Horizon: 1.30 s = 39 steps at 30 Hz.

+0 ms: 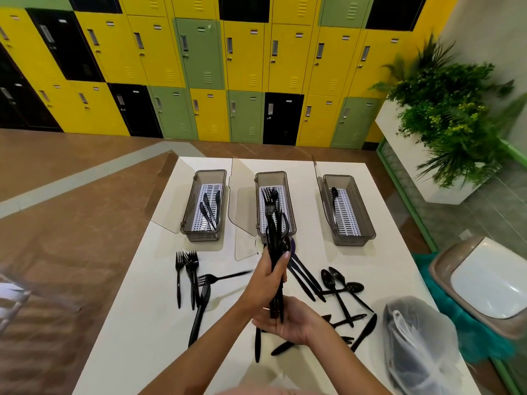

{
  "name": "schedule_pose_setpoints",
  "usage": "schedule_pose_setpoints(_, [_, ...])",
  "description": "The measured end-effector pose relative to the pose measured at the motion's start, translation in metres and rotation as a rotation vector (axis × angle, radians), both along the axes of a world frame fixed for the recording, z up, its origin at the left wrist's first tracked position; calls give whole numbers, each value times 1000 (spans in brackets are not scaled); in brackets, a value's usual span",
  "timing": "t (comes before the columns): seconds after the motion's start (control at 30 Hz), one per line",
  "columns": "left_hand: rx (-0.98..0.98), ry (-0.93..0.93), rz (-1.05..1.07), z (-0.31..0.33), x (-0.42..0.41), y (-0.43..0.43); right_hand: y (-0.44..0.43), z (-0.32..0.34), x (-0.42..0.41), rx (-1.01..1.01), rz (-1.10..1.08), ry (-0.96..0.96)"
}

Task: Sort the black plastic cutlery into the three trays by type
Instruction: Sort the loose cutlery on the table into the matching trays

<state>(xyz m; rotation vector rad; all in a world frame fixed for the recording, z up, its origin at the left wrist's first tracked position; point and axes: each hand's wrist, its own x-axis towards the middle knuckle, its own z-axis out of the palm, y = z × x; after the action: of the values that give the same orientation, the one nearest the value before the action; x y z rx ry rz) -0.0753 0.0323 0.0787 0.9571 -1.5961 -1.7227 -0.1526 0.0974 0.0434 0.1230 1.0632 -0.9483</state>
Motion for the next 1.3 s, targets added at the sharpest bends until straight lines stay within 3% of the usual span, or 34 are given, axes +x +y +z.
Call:
schedule_pose_setpoints(0.3, [57, 6, 53, -4, 1, 2, 1, 3, -2, 157, 120, 172])
schedule_pose_setpoints(0.53, [-24, 62, 41, 2, -3, 4, -4, -6, -2, 80, -84, -25])
schedule_pose_setpoints(0.67, [-48, 62, 41, -2, -6, 6, -5, 6, -7, 53, -97, -19])
schedule_pose_setpoints(0.87, [-126, -5, 50, -13, -7, 5, -5, 2, -8, -7, -13, 94])
schedule_pose_setpoints(1.0, [-196, -40, -4, -19, -3, 7, -16, 0, -32, -100, -36, 457])
schedule_pose_setpoints(1.1, [-251, -70, -63, -23, 1, 11, -37, 20, -60, -277, -140, 518])
schedule_pose_setpoints(1.3, [-249, -97, -168, -21, 0, 17, -68, 48, -81, -371, 206, 383])
